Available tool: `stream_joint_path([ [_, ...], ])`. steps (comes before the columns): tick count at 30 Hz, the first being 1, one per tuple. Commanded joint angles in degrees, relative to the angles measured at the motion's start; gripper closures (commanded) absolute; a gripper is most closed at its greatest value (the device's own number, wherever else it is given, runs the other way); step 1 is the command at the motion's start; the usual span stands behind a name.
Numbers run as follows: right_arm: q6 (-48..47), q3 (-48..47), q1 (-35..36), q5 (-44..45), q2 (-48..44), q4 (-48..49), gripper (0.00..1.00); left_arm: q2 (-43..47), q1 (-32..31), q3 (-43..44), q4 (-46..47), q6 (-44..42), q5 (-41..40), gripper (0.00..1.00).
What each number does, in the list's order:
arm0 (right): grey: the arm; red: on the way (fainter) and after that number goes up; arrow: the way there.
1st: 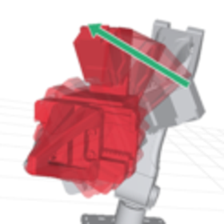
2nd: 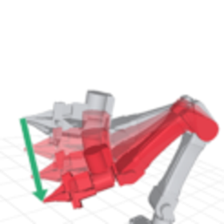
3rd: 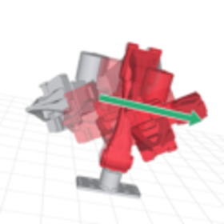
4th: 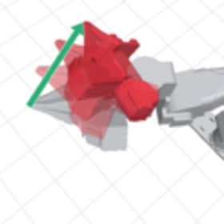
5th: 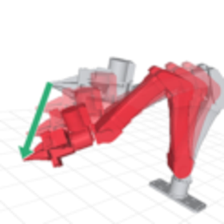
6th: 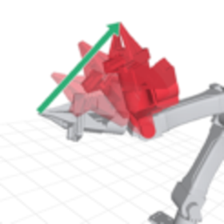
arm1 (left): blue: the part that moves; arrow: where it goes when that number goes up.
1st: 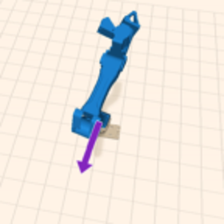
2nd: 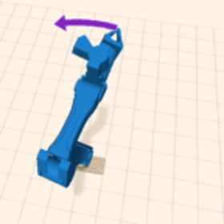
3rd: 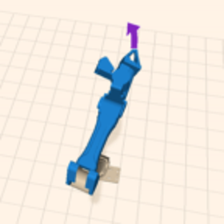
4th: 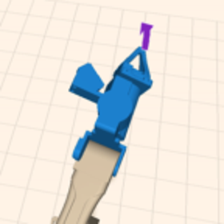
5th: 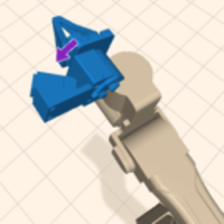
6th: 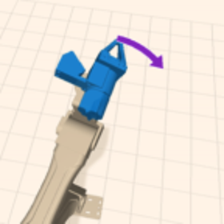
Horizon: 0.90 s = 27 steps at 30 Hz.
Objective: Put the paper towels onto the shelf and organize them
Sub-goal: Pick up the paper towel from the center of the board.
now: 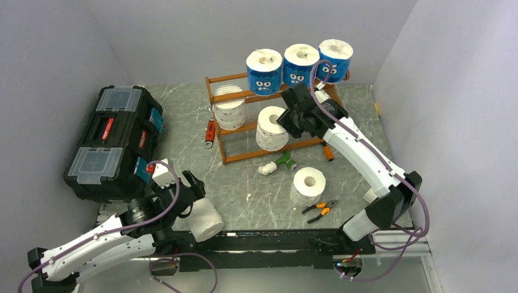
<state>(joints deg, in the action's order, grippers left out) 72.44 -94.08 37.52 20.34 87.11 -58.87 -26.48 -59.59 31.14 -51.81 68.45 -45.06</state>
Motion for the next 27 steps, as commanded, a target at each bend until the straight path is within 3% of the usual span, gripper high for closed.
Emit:
stream_joint_path([
  [1,2.13,-6.67,-0.37,2.02,1.58,1.20,1.00,-0.29,-0.08,1.06,-0.56,1.20,-0.52,0.12],
  [7,2.44,-11.77,-0.34,2.00,6.34,-1.39,1.00,0.66,-0.08,0.86,-0.46,1.65,-0.87,0.12],
  [18,1.81,-10.10,0.03,1.27,4.71,0.52,1.00,1.44,-0.08,0.35,-0.93,1.96,-0.84,0.12],
  [27,-1.00,-13.63,3.41,8.70,2.75,-3.59,1.00,1.34,-0.08,0.63,-0.95,1.79,-0.86,0.12],
])
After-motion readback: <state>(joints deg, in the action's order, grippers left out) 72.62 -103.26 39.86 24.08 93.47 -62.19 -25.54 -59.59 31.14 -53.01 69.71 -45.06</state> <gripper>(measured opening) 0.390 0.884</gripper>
